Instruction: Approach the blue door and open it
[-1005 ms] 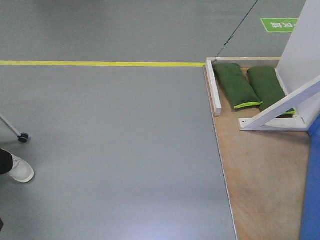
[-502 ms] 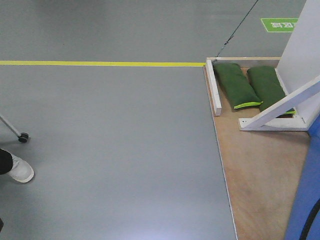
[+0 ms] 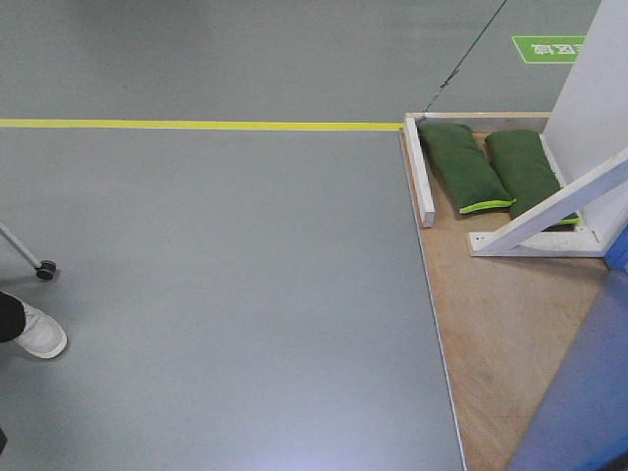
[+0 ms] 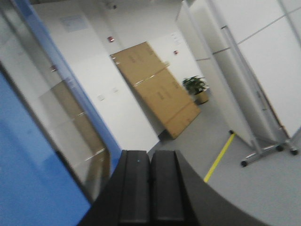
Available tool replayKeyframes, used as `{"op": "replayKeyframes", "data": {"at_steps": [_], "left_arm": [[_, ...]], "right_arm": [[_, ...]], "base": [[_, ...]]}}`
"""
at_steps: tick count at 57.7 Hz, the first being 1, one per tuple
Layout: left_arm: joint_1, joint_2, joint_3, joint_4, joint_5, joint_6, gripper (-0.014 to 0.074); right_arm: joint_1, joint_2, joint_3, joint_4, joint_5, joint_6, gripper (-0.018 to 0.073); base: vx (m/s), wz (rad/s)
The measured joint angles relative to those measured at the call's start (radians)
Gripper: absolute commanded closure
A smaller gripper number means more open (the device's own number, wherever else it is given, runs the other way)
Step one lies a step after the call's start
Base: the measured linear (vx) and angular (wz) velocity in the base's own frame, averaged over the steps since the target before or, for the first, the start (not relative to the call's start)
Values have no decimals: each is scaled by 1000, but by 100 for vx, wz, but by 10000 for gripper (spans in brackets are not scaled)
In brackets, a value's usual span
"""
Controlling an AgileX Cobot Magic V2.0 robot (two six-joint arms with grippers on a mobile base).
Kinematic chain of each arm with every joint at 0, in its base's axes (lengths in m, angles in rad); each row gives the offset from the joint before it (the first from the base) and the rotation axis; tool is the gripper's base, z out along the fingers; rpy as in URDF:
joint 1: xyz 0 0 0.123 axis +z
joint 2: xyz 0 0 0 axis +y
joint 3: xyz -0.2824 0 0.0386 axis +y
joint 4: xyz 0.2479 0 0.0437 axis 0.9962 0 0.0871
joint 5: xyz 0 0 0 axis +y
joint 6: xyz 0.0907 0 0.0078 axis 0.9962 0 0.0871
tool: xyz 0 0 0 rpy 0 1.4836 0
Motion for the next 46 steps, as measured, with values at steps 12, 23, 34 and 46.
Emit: {"op": "replayKeyframes", "data": {"at_steps": [12, 23, 34, 46], "left_arm": [[0, 0, 0, 0, 0, 0, 524], [0, 0, 0, 0, 0, 0, 524], [0, 0, 0, 0, 0, 0, 524], [0, 0, 0, 0, 0, 0, 524]], "right_arm": [[229, -3, -4, 6, 38, 0, 547], [414, -3, -4, 9, 51, -1, 547], [594, -4, -4, 2, 70, -3, 547], [721, 22, -5, -64, 30, -6, 547]], "base": [[0, 0], [0, 0], [0, 0], [0, 0]]}}
